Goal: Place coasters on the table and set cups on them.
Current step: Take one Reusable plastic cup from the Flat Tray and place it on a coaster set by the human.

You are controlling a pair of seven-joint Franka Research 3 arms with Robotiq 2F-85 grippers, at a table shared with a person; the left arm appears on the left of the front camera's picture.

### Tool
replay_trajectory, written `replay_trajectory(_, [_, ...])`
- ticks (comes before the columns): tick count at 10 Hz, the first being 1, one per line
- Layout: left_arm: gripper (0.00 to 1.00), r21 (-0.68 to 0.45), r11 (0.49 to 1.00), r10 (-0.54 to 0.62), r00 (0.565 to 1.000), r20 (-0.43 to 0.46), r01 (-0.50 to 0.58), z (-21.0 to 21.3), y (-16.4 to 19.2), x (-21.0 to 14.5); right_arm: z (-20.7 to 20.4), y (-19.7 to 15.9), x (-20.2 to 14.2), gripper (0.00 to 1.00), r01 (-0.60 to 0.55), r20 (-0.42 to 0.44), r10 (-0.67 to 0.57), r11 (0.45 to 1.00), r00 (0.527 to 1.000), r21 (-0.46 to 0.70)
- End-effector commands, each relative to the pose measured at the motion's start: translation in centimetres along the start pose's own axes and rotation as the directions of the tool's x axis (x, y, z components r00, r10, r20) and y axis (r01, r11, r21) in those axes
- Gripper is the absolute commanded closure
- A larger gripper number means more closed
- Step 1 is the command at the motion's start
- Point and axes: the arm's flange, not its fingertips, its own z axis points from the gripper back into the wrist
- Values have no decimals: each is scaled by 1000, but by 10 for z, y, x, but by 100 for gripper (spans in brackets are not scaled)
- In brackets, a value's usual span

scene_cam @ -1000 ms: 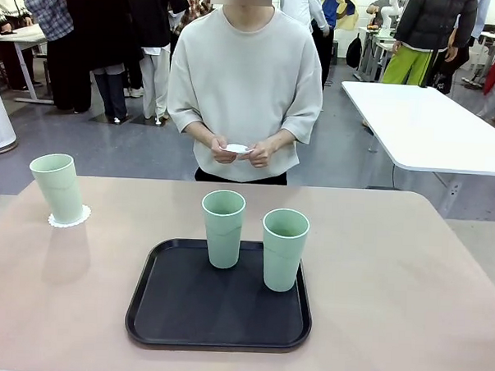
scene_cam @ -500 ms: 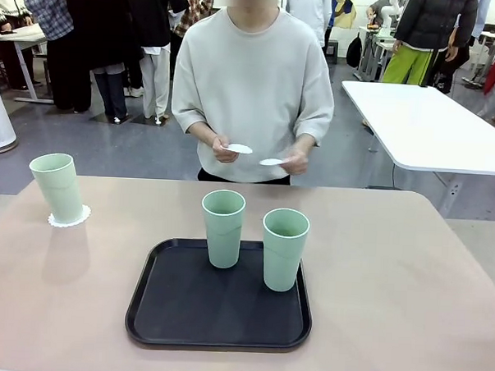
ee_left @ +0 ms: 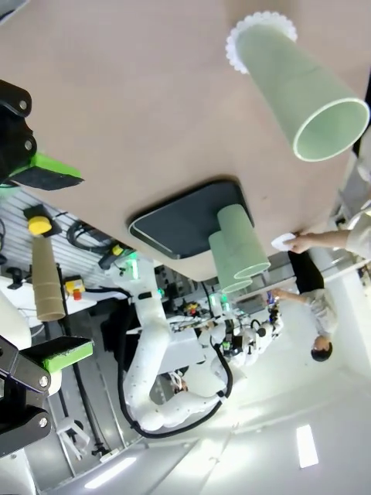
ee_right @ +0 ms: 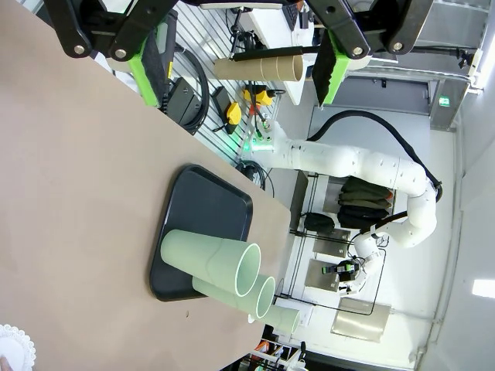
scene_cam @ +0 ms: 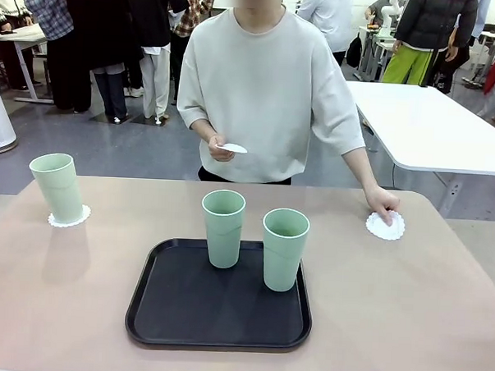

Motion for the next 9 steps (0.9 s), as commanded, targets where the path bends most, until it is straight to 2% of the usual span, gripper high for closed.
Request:
replay_trajectory(1, [0,7,1000,13,1000,2,-13,3,-2,2,0,1,1,0,-14,6,14,1000,1000,17])
replay_trajectory(5, [0,7,1000,13,1000,2,-13,3,-2,2,0,0,0,0,0,0,0,1000,1000,0])
replay_trajectory(6, [0,7,1000,13,1000,2,-13,3,-2,2,6,18,5,0,-34,-23,32,992,999,-119])
replay_trajectory(7, [0,7,1000,13,1000,2,-13,3,-2,2,8,42,9,0,-26,-90,-2,952,996,-305])
replay_trajectory(8, [0,7,1000,13,1000,2,-13,3,-2,2,4,72,19,0,-31,-148,-40,893,988,-449])
replay_trajectory(9, [0,7,1000,13,1000,2,-13,3,-2,2,-6,95,31,0,13,-151,-119,826,981,-563])
